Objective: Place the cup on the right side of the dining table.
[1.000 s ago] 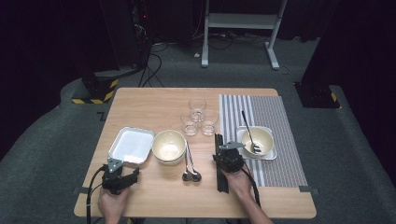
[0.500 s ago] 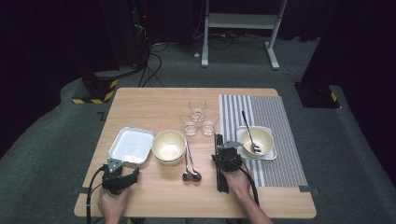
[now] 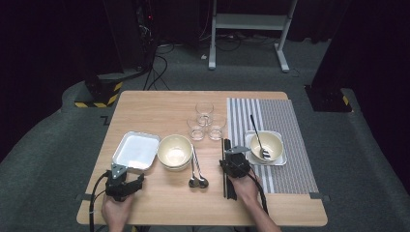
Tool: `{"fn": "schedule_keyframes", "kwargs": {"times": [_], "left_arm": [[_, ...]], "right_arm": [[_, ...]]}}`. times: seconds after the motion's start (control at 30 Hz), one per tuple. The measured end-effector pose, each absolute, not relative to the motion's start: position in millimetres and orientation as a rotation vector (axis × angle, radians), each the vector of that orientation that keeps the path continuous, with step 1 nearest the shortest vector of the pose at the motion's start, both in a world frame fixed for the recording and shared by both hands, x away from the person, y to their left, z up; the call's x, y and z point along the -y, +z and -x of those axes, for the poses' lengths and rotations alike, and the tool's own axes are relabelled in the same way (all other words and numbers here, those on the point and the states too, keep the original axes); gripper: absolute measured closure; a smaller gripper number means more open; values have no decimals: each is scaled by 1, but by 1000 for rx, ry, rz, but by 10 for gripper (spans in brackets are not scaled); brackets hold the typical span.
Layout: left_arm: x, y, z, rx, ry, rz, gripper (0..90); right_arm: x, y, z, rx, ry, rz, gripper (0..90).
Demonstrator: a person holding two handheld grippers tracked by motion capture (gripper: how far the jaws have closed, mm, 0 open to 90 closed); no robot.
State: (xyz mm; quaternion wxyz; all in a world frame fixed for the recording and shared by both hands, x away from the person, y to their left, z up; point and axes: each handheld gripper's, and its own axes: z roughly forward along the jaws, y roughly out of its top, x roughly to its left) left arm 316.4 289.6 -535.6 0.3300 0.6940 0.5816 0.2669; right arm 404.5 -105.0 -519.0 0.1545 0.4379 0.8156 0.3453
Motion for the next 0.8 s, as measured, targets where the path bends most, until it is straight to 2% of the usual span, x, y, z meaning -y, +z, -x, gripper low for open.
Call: {"fn": "schedule_keyframes", "kwargs": {"times": [0.8], "left_arm": [[-291, -535, -316, -1519, 692, -1813, 270]], "right_arm": [[100, -523, -386, -2335, 966, -1222, 803]]}}
